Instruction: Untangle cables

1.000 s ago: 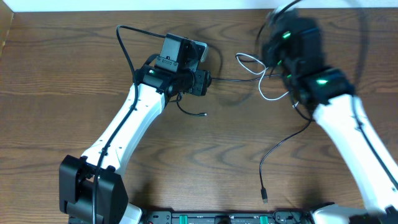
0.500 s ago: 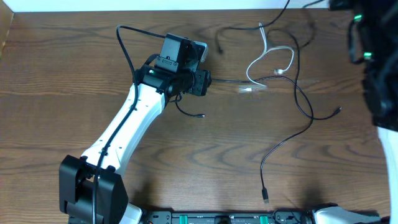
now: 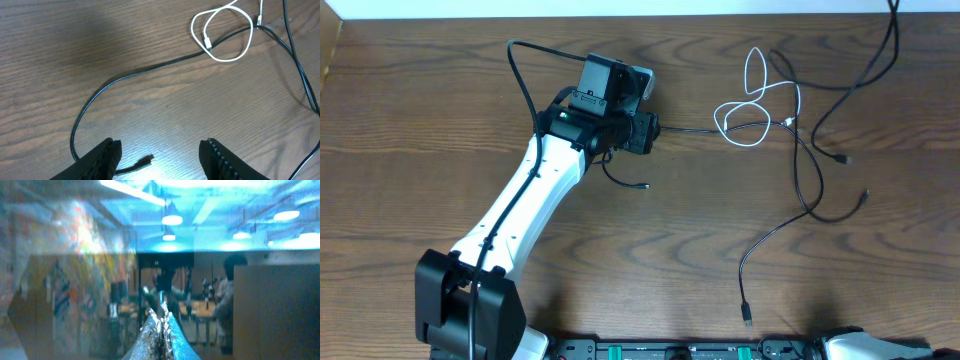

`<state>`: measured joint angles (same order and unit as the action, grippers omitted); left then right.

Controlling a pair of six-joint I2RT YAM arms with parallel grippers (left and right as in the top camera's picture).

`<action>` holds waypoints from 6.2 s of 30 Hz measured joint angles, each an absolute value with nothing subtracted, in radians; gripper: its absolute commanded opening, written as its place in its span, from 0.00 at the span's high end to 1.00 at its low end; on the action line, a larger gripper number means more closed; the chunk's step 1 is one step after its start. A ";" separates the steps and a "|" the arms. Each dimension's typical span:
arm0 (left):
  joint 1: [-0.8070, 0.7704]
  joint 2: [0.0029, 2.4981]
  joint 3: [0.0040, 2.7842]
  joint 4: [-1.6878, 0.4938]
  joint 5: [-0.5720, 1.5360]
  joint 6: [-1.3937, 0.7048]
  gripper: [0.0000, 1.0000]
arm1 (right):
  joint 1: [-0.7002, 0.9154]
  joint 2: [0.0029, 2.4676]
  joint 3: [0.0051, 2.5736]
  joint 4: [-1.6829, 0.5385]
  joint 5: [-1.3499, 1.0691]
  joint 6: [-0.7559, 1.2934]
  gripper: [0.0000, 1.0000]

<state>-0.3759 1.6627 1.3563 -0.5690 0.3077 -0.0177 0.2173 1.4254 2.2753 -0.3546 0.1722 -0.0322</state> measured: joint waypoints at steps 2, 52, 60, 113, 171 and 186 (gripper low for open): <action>-0.376 1.663 1.356 -0.569 0.308 -0.018 0.45 | 0.217 1.424 2.300 -0.352 0.173 -0.044 0.99; -0.376 1.663 1.356 -0.587 0.308 -0.003 0.44 | -0.535 1.610 2.390 -1.128 0.462 0.199 0.98; -0.376 1.663 1.356 -0.587 0.308 -0.003 0.44 | -0.535 1.735 2.387 -1.361 0.272 0.268 0.98; -0.376 1.663 1.356 -0.592 0.308 -0.002 0.44 | -0.501 1.841 1.391 -0.740 -0.131 0.056 0.01; -0.376 1.706 1.356 -0.603 0.308 -0.002 0.43 | -0.284 1.813 0.928 -0.183 -0.037 0.111 0.99; -0.376 1.706 1.356 -0.595 0.308 -0.002 0.43 | -0.531 1.825 1.002 -0.211 0.002 0.130 0.99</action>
